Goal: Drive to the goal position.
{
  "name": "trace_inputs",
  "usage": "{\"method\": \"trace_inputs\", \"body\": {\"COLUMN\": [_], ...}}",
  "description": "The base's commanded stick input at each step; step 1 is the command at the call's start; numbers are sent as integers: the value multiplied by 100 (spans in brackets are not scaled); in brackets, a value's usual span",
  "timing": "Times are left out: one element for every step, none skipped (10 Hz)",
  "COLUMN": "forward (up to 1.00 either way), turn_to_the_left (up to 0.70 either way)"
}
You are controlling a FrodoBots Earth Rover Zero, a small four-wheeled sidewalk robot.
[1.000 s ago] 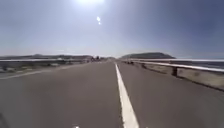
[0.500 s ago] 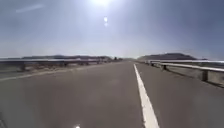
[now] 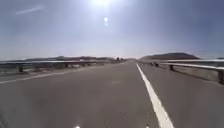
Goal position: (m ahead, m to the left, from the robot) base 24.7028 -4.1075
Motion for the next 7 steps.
{"method": "trace_inputs", "body": {"forward": [100, 100, 100, 100, 100, 100, 100], "turn_to_the_left": [0, 0, 0, -14, -1, 0, 0]}}
